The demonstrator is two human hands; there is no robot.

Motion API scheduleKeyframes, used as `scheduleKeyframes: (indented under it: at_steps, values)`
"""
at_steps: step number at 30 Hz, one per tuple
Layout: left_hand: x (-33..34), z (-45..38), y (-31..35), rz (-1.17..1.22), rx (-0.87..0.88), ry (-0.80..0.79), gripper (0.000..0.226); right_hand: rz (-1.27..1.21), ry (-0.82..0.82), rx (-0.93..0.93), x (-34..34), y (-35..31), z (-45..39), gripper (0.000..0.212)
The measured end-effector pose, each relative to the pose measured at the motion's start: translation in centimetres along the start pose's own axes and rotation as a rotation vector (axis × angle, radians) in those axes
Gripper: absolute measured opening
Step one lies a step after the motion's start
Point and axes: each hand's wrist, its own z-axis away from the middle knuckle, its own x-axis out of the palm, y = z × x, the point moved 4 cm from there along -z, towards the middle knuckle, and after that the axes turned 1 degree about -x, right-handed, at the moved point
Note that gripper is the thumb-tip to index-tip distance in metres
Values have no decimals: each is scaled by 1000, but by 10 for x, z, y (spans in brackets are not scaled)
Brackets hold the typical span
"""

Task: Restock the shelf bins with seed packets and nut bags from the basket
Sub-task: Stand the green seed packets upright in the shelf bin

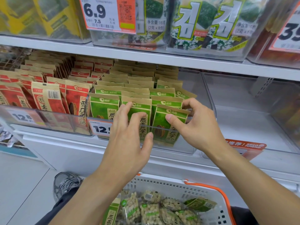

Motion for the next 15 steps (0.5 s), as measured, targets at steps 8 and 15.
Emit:
scheduleKeyframes:
  at_steps: [8, 15]
  values:
    - [3, -13, 9, -25, 109, 121, 46, -105, -116, 192, 10, 15, -8, 108]
    - [13, -45, 19, -211, 164, 137, 61, -196, -190, 77, 9, 10, -16, 101]
